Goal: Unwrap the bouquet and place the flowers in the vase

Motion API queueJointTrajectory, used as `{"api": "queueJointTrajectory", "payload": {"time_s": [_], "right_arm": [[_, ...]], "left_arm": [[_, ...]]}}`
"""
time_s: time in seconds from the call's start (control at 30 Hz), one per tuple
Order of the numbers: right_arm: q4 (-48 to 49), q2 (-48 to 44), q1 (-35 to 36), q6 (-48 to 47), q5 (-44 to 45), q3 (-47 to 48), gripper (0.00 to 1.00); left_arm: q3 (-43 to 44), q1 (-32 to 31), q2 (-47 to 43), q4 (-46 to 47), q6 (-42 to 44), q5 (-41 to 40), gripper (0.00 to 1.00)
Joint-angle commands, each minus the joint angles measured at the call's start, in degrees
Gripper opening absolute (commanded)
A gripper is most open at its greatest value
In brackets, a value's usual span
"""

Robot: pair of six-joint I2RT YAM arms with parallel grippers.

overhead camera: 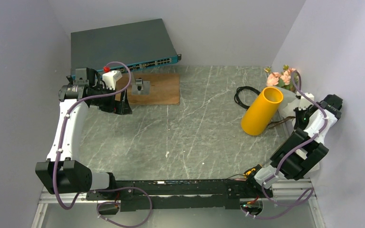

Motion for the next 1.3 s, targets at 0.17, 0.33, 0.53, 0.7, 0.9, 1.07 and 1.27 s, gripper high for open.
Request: {"api": "queueJointTrajectory", "payload": {"time_s": [0.17, 0.33, 0.53, 0.7, 0.9, 1.07, 1.27], "right_arm": [[-5.5, -1.3, -0.5, 8.1, -5.4, 18.4, 0.0], [-8.8, -0.5, -0.1, 12.6, -9.5, 27.4, 0.0], [-9.4, -1.2, 2.3, 17.7, -13.1, 34.6, 0.0], [-8.2, -1.1, 6.1, 24.5, -14.4, 42.5, 0.0], [-7.8, -0.6, 13.2, 30.1, -14.7, 51.6, 0.0], [-8.5, 0.4, 20.4, 36.1, -14.9, 58.9, 0.0], [-5.5, -2.3, 31.4, 42.6, -15.8, 56.5, 0.0]], "left_arm": [[0.4, -0.2, -1.5, 2.6, -0.5, 2.5, 0.99], [0.4, -0.2, -1.1, 2.9, -0.4, 3.2, 0.99], [0.1, -0.3, -0.9, 3.5, -0.6, 3.9, 0.99], [0.1, -0.3, -0.8, 3.7, -0.5, 3.9, 0.99], [-0.1, -0.3, -1.0, 3.8, -0.7, 3.6, 0.99], [-0.2, -0.3, -1.3, 3.5, -0.8, 3.5, 0.99], [0.2, -0.3, -2.9, 4.5, -1.0, 4.1, 0.99]]}}
